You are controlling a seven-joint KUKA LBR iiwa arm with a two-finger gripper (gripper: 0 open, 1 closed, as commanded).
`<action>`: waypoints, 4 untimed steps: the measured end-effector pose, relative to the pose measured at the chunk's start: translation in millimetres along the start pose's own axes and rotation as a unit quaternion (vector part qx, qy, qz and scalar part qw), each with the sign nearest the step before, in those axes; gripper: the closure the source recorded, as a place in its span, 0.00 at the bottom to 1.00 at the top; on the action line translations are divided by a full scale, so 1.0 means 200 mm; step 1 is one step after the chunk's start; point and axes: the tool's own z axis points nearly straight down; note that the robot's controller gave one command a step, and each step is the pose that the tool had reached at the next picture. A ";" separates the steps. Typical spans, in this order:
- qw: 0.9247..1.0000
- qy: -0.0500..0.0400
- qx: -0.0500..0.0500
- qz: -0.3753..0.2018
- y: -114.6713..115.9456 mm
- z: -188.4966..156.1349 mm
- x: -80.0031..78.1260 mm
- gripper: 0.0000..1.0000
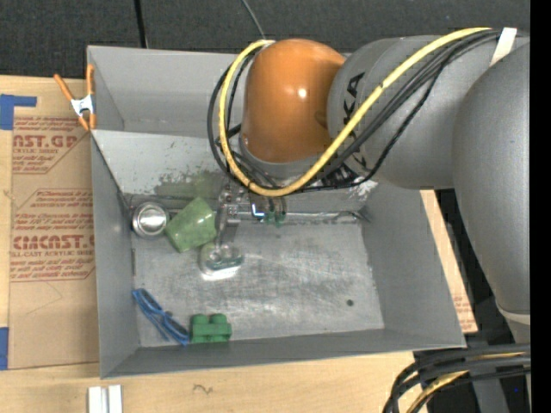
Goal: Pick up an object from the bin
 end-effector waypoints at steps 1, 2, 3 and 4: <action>0.995 0.008 0.003 0.095 0.10 0.39 0.23 1.00; 0.998 0.002 0.000 0.056 0.34 0.02 0.24 1.00; 1.000 0.008 0.004 0.012 0.11 0.43 0.26 1.00; 0.999 0.003 0.004 0.041 -0.38 0.15 0.27 1.00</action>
Offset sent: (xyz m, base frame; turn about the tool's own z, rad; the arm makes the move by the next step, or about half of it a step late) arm -0.0412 0.0192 -0.0763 0.1933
